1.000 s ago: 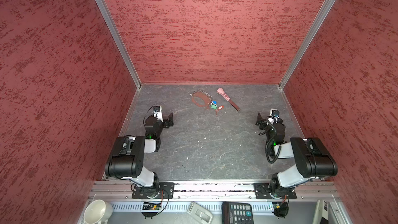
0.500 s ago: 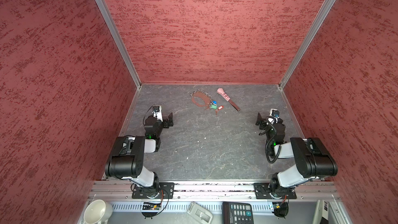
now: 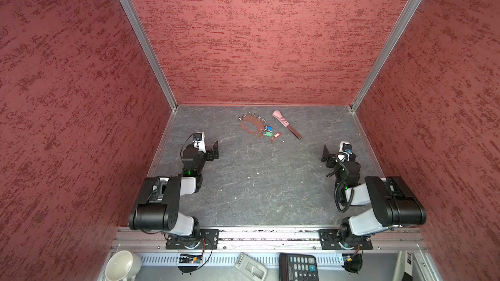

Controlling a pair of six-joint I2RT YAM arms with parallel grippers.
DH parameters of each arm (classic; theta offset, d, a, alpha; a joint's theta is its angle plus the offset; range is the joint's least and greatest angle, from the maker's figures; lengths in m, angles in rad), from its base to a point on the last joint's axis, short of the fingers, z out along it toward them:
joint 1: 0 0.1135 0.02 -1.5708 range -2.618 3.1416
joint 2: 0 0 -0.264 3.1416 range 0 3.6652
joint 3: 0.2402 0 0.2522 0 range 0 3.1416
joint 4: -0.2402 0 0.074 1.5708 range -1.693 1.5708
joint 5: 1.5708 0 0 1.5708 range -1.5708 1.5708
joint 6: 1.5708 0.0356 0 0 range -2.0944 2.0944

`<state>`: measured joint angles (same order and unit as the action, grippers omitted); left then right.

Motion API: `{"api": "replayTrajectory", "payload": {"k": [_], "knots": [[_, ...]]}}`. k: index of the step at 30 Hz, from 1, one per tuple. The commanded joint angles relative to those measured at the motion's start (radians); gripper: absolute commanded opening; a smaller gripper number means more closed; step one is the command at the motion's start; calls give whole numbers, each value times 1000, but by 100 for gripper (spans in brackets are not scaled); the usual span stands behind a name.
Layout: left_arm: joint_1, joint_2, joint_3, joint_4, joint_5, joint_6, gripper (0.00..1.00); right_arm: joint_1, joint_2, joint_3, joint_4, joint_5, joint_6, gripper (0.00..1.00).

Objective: Put the keys on the keyring

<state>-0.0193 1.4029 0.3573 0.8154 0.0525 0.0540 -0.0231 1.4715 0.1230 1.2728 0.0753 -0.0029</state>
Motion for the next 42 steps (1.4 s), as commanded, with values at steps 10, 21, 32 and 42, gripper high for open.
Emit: {"api": "replayTrajectory", "payload": {"k": [10, 21, 32, 42], "knots": [[-151, -382, 268, -690, -138, -233, 99, 43, -666, 156, -656, -43, 204, 99], [51, -193, 438, -945, 273, -662, 100, 38, -753, 262, -1079, -154, 580, 99], [-323, 348, 916, -1195, 52, -586, 99, 43, -429, 293, -988, -238, 570, 99], [-409, 724, 1345, -1304, 11, -597, 100, 54, -409, 260, -929, -278, 581, 99]]}}
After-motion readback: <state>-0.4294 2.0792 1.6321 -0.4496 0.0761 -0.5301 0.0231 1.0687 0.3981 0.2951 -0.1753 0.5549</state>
